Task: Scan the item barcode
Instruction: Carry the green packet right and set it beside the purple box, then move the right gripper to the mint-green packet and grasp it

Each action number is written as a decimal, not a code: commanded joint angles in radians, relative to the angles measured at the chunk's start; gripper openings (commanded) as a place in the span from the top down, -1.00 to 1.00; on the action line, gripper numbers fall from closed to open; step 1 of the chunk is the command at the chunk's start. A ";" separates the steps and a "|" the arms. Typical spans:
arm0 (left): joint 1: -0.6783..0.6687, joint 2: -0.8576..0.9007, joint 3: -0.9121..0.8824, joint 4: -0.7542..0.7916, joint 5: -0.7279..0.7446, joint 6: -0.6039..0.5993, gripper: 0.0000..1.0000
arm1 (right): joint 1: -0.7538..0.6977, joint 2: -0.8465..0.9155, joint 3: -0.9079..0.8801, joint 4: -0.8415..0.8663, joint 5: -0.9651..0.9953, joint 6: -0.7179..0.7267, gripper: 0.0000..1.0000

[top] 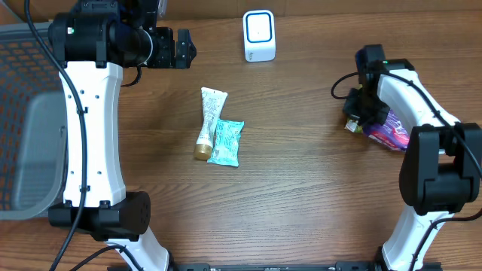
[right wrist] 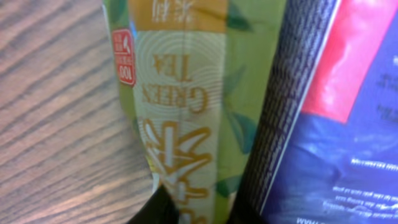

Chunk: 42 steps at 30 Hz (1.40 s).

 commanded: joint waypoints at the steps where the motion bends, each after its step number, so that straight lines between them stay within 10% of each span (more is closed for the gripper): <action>1: -0.004 -0.005 0.016 0.000 0.008 -0.018 -1.00 | 0.010 -0.021 0.029 -0.013 -0.123 -0.100 0.07; 13: -0.006 -0.005 0.016 0.000 0.008 -0.018 -1.00 | 0.134 -0.073 0.123 0.009 -0.562 -0.124 -0.75; 24: -0.006 -0.005 0.016 0.000 0.008 -0.018 -1.00 | 0.294 0.011 0.121 0.194 -0.528 -0.122 -0.74; 35: -0.006 -0.005 0.016 0.000 0.008 -0.018 -0.99 | 0.447 0.124 0.121 0.353 -0.574 -0.649 -0.93; 42: -0.006 -0.005 0.016 0.000 0.008 -0.018 -0.99 | 0.455 0.145 0.121 0.459 -0.627 -0.666 -0.81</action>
